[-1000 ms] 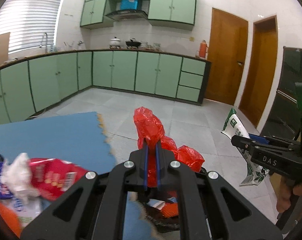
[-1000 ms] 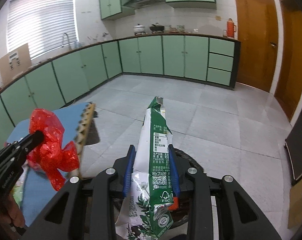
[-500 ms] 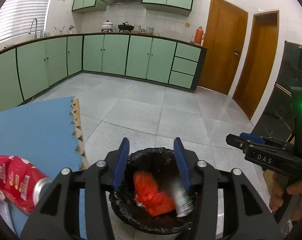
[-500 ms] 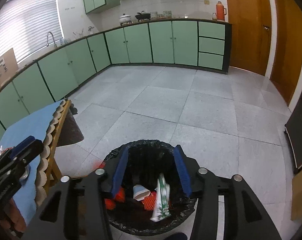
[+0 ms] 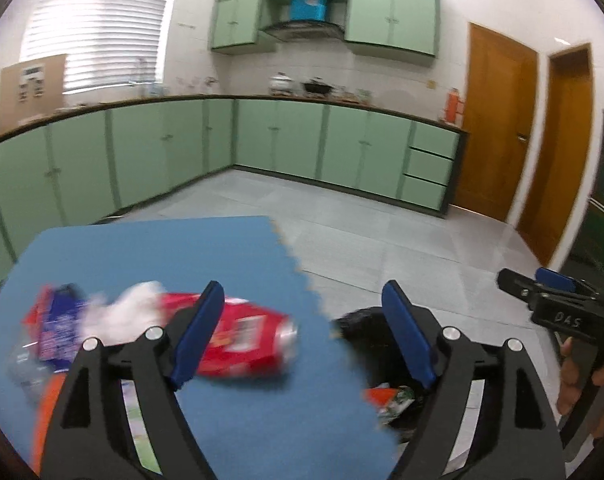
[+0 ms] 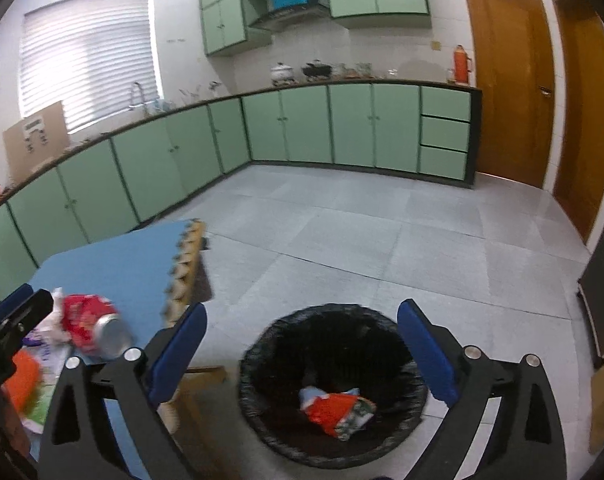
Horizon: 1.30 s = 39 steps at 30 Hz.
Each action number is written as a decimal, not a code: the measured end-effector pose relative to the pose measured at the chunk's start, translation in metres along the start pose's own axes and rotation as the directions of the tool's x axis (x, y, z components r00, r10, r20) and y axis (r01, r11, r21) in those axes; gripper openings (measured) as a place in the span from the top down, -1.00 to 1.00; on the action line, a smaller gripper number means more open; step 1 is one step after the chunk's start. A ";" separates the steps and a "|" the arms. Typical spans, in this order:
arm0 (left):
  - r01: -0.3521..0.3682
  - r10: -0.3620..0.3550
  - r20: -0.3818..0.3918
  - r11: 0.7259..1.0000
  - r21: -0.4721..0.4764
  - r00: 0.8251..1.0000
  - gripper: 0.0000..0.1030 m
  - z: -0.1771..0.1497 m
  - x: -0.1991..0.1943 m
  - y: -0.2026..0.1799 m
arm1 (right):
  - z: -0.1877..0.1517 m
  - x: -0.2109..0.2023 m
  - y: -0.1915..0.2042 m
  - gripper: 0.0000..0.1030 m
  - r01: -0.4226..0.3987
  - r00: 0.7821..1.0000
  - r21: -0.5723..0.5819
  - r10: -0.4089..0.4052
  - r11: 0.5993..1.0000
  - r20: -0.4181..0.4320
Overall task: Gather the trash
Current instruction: 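Move both grippers back to the trash on the blue mat, then grasp orange foam net with left gripper while right grasps white-green salt bag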
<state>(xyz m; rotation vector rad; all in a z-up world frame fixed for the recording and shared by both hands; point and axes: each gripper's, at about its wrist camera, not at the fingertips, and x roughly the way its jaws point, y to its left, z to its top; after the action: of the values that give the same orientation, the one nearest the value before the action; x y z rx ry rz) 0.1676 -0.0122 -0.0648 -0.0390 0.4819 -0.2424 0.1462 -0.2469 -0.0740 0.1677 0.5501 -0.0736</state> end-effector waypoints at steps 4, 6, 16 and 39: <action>-0.123 0.123 0.004 0.992 -0.017 0.992 -0.54 -0.010 -0.038 0.043 | -0.009 -0.012 0.034 -0.83 -0.055 0.998 -0.034 0.056 0.998 0.013; -0.173 0.173 -0.003 0.984 -0.031 0.985 -0.55 -0.015 -0.052 0.061 | -0.014 -0.017 0.053 -0.83 -0.081 0.996 -0.059 0.082 0.995 0.021; -0.288 0.282 -0.077 0.952 -0.101 0.956 -0.59 -0.044 -0.092 0.121 | -0.040 -0.028 0.130 -0.82 -0.193 0.980 -0.150 0.197 0.970 0.010; -0.202 0.157 -0.209 0.955 -0.215 0.965 0.60 -0.087 -0.062 0.156 | -0.070 -0.026 0.187 -0.72 -0.275 0.962 -0.240 0.267 0.931 -0.066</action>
<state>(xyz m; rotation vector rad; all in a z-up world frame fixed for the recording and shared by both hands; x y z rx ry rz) 0.1085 0.1554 -0.1280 -0.2042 0.6988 -0.0075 0.1097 -0.0501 -0.0935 0.0001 0.5589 0.2671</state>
